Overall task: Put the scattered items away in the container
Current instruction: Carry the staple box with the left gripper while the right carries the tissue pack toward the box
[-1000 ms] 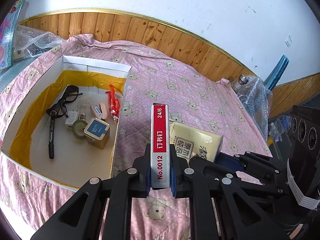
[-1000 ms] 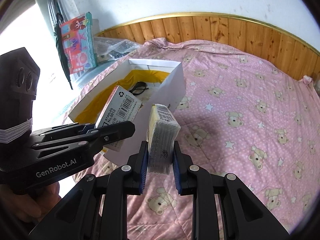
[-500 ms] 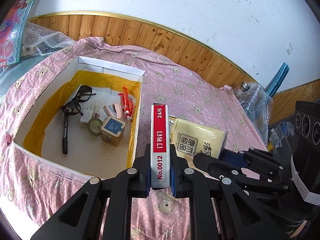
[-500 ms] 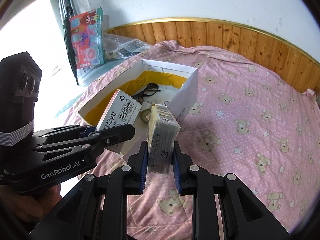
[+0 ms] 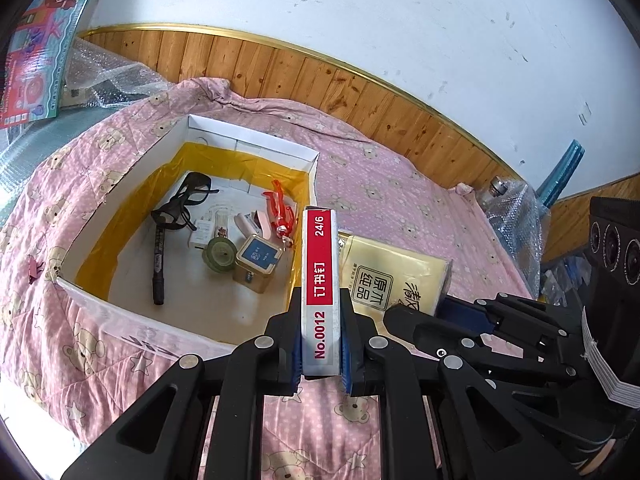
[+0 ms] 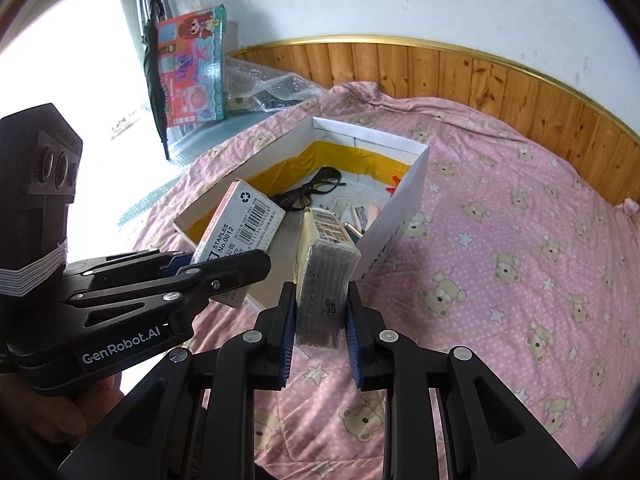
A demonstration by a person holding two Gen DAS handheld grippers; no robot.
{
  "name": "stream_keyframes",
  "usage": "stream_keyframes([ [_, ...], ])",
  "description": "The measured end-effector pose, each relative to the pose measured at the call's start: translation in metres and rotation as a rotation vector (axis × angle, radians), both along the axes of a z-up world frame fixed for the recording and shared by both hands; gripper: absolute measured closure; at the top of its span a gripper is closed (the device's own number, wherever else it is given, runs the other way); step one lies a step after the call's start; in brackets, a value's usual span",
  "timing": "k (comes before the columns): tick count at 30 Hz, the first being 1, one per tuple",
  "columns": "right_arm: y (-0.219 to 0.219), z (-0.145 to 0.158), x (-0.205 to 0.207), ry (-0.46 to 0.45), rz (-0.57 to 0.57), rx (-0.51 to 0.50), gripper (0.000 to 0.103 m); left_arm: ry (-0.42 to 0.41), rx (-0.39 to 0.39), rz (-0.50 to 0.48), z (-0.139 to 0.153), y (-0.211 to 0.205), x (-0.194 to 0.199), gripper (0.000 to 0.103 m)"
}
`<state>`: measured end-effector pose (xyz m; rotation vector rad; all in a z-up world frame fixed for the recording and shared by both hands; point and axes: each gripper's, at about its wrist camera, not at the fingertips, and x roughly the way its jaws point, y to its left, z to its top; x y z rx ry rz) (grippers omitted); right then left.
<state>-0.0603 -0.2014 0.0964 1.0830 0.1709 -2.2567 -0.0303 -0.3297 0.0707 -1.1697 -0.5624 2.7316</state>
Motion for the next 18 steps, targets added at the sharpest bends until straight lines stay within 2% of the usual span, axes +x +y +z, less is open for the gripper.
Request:
stream_keyframes([
  [18,-0.027,-0.005,-0.014,-0.017,0.034,0.013,0.079,-0.023,0.019,0.054,-0.011,-0.035,-0.004,0.088],
])
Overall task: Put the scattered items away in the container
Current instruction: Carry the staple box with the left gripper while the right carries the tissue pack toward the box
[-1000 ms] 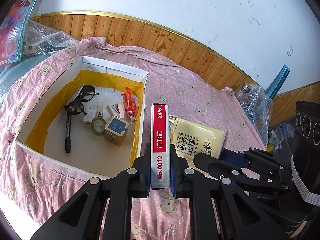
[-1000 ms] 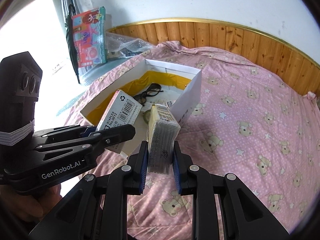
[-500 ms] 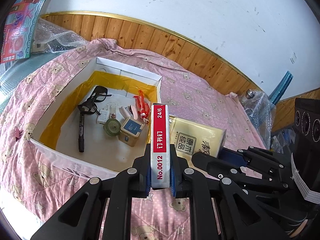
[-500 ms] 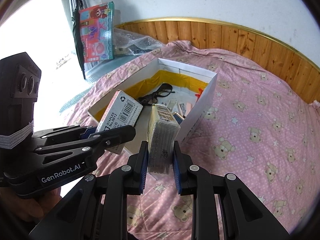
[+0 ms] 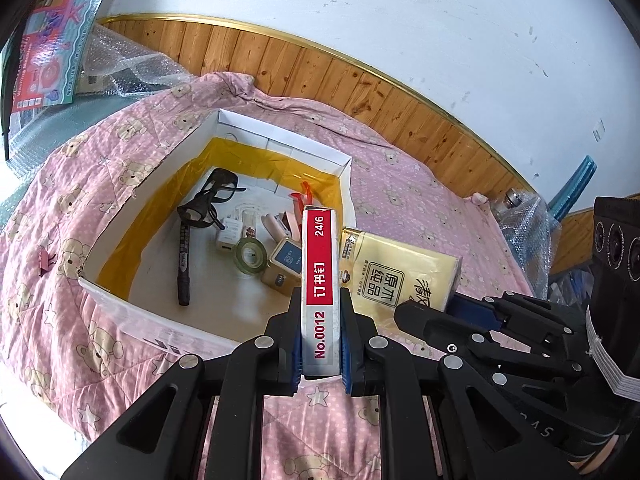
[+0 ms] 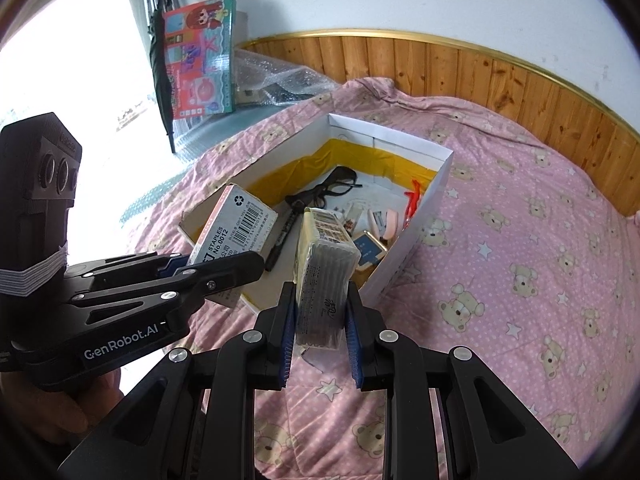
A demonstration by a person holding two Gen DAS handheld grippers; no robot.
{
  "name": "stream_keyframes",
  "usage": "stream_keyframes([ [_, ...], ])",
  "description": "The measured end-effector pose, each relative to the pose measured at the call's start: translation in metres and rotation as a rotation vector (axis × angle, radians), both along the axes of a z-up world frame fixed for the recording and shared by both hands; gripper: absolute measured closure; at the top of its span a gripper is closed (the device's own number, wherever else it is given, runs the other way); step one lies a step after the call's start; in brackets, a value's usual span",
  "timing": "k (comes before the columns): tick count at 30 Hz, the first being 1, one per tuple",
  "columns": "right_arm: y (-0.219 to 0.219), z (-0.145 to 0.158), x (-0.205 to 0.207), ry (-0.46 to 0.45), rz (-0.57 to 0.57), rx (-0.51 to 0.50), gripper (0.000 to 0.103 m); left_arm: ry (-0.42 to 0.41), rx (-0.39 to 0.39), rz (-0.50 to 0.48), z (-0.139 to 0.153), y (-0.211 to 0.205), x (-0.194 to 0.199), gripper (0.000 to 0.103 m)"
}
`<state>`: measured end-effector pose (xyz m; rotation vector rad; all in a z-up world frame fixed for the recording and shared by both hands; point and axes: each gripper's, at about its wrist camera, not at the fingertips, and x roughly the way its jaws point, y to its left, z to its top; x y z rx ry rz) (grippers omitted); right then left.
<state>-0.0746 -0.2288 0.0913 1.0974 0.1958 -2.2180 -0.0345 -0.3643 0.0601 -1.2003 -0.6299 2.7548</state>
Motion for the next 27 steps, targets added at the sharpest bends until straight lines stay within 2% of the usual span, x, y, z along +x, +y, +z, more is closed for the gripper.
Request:
stream_keyframes([
  [27,-0.027,-0.015,-0.034,-0.044,0.026,-0.006,0.079,-0.051,0.012,0.068,-0.014,-0.039,-0.024,0.088],
])
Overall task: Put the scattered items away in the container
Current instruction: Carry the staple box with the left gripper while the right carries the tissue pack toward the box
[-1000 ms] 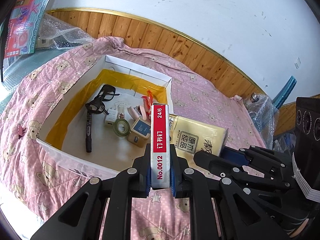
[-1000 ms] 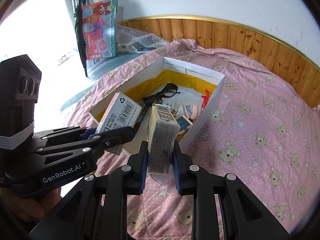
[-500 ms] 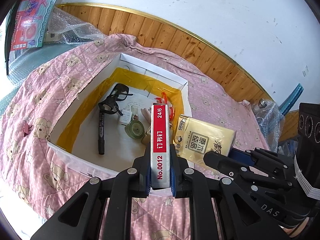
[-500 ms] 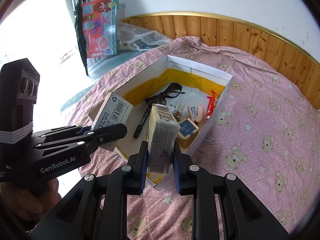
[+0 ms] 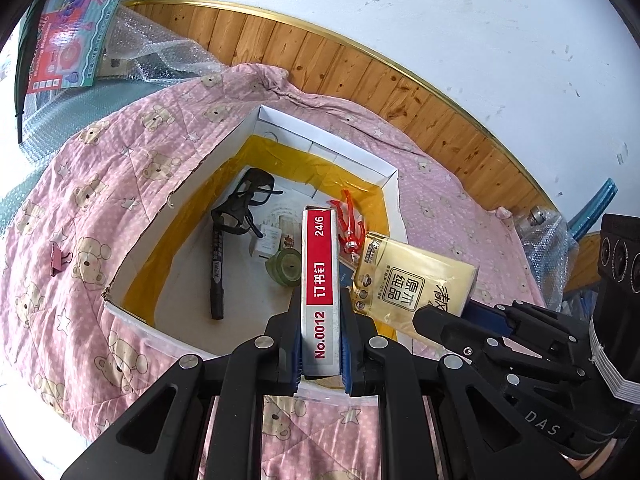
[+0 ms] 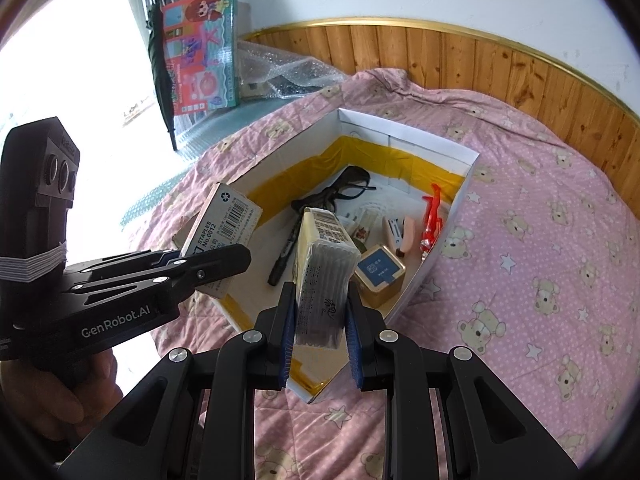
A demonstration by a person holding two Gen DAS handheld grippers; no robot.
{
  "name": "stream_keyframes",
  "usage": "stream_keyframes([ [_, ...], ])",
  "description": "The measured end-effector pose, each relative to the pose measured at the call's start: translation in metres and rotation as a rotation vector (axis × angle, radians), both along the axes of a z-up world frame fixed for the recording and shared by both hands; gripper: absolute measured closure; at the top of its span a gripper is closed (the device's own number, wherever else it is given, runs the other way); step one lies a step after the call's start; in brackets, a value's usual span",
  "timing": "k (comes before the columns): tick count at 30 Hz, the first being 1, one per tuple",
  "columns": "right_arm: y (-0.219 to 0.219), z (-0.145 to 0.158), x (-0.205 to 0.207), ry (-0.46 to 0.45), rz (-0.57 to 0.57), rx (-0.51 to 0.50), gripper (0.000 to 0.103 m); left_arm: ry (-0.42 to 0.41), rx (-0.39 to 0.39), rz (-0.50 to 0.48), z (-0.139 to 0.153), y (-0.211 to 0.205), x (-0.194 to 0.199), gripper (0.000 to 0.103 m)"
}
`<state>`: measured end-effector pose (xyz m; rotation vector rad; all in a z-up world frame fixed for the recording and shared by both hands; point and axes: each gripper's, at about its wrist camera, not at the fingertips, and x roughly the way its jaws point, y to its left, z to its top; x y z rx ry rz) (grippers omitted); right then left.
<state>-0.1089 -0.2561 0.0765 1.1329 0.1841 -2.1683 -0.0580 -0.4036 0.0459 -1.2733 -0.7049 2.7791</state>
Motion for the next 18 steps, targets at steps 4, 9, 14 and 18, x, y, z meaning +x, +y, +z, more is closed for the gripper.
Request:
stream_keyframes([
  [4,-0.004,-0.003,-0.01,-0.008,-0.002,-0.001,0.079,-0.013,0.006,-0.003,-0.003,0.0,-0.007,0.088],
  [9,-0.01,-0.005,-0.023,-0.016,-0.005,-0.006,0.079,-0.032,0.01,-0.011,-0.007,0.0,-0.015,0.088],
  [14,-0.016,-0.007,-0.034,-0.023,-0.005,-0.012,0.079,-0.048,0.008,-0.007,-0.011,-0.004,-0.022,0.088],
  [18,-0.021,-0.01,-0.042,-0.031,-0.002,-0.014,0.079,-0.064,0.01,-0.004,-0.016,-0.007,-0.027,0.088],
])
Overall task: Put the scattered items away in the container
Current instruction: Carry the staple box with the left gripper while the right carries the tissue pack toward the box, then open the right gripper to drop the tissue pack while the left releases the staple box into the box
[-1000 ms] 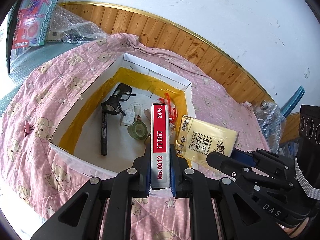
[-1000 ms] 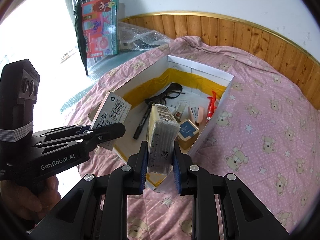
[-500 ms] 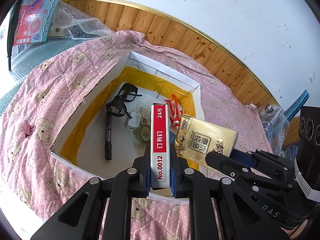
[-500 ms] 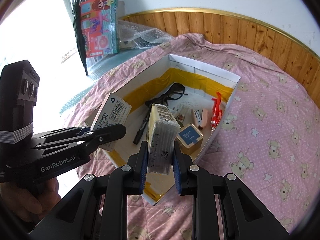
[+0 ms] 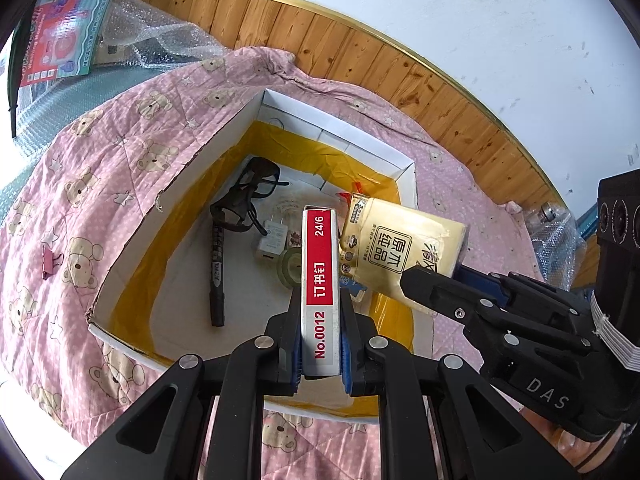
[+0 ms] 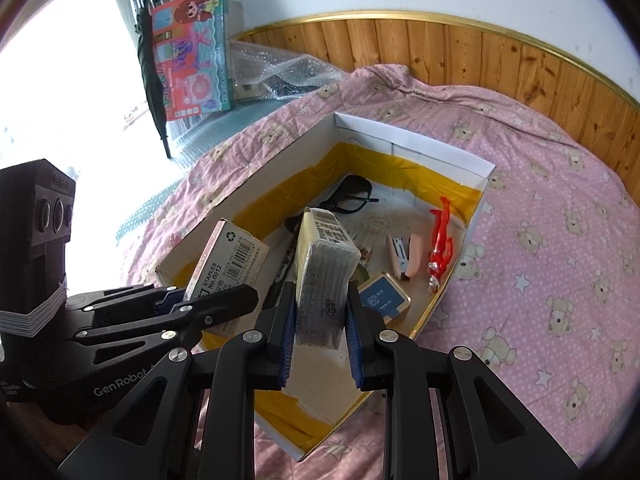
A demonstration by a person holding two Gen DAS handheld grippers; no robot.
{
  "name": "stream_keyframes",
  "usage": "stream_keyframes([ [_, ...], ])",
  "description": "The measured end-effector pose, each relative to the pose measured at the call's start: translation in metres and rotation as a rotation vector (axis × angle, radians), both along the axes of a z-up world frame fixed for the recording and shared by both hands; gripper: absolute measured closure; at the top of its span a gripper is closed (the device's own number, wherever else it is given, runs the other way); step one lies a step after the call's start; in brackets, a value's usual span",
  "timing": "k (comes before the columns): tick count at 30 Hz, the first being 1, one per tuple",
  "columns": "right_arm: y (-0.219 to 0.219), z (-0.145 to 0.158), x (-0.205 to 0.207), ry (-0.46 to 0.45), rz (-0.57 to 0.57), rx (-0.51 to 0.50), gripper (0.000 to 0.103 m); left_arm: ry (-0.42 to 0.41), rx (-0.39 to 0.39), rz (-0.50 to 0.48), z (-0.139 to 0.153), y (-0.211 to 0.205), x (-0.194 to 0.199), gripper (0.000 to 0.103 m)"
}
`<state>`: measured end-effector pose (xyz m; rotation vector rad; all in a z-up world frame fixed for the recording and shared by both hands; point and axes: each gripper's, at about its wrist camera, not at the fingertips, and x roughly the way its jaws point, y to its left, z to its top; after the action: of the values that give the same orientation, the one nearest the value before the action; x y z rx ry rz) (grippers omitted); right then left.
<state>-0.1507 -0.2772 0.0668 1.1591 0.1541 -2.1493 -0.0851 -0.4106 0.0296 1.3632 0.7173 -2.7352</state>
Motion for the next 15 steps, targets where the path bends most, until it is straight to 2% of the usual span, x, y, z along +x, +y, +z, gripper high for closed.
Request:
stream_keyframes([
  [15,-0.018,-0.002,-0.031,-0.001,0.004,0.005,0.079,-0.043,0.0,0.011,-0.011,-0.007,-0.017,0.087],
])
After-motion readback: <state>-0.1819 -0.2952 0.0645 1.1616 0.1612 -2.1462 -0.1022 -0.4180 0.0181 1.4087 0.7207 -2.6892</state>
